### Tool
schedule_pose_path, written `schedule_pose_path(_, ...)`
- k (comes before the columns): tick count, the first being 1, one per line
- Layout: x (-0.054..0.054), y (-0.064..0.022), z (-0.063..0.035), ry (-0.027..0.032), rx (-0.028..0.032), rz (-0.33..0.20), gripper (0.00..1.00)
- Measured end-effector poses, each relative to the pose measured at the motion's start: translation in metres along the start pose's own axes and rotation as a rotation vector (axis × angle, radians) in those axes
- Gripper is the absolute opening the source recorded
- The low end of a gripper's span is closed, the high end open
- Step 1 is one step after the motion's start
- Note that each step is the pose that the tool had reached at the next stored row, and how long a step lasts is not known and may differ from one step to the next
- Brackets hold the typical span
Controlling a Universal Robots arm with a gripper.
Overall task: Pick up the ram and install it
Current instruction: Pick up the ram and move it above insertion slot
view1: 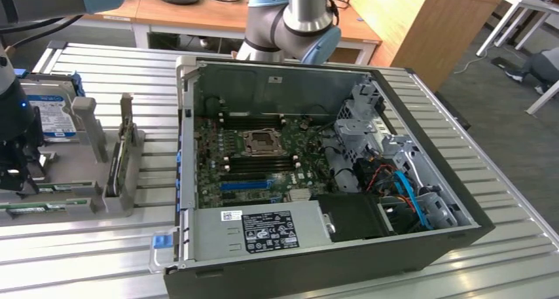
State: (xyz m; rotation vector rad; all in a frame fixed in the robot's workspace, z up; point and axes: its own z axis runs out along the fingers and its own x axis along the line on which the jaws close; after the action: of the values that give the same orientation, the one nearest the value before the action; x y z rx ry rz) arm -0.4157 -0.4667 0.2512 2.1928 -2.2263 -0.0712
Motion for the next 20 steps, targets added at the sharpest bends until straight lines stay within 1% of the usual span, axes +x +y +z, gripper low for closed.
schedule_pose_path(7,0.0002,0.0,0.0005,0.0,0.0001,0.0,0.36)
schedule_pose_path(20,0.0004,-0.0002,0.0089,0.0,0.0,0.0,0.36)
